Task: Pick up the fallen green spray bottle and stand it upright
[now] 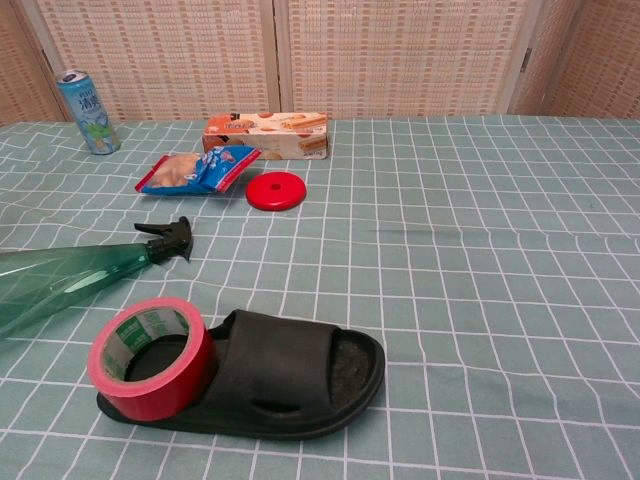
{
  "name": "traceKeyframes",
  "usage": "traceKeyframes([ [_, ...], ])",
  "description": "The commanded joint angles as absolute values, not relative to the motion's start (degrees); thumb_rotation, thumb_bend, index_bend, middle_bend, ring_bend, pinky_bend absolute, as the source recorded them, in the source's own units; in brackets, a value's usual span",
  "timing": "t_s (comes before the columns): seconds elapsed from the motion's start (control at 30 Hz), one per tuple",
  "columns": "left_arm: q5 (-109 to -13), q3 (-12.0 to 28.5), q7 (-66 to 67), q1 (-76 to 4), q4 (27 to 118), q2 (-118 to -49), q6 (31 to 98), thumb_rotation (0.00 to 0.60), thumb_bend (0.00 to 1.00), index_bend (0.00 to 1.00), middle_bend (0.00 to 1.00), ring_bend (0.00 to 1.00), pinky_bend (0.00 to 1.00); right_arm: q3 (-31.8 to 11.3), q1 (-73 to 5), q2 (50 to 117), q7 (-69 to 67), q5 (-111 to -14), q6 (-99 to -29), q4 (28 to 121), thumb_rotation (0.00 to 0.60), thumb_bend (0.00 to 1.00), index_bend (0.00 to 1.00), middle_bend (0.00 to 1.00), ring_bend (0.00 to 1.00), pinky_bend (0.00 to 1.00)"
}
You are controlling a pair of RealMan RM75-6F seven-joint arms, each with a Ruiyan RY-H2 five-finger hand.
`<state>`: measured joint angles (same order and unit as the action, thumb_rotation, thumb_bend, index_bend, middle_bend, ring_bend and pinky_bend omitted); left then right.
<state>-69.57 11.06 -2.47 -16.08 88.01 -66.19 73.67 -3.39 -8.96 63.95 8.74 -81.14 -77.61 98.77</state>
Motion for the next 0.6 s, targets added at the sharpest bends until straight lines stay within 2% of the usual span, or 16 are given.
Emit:
traceKeyframes([
  [0.03,-69.72,11.08,-2.65,-16.11,87.9,-66.14,73.56,0.6,0.23,0.16,0.26,0.12,0.1,-3.41,-8.95,63.98,8.77,-81.13,-77.64,98.84,0.6,0.0,0.23,0.18,0.0,0.07],
  [0.43,-69.2,11.65,-3.69,-16.36,89.39,-65.82,72.7,0.6,0.23,0.17,0.26,0.12,0.1,-3.48,-8.8,63.93,8.84,-80.74,-77.71,99.01,0.6,0.0,0.23,0.18,0.0,0.07],
  [0.6,-71.77,11.9,-0.19,-16.79,96.29,-64.2,74.88,0.6,0.23,0.21,0.27,0.2,0.12,-3.45,-8.89,63.95,8.71,-80.97,-77.62,99.06,0.6,0.0,0.23,0.18,0.0,0.07],
])
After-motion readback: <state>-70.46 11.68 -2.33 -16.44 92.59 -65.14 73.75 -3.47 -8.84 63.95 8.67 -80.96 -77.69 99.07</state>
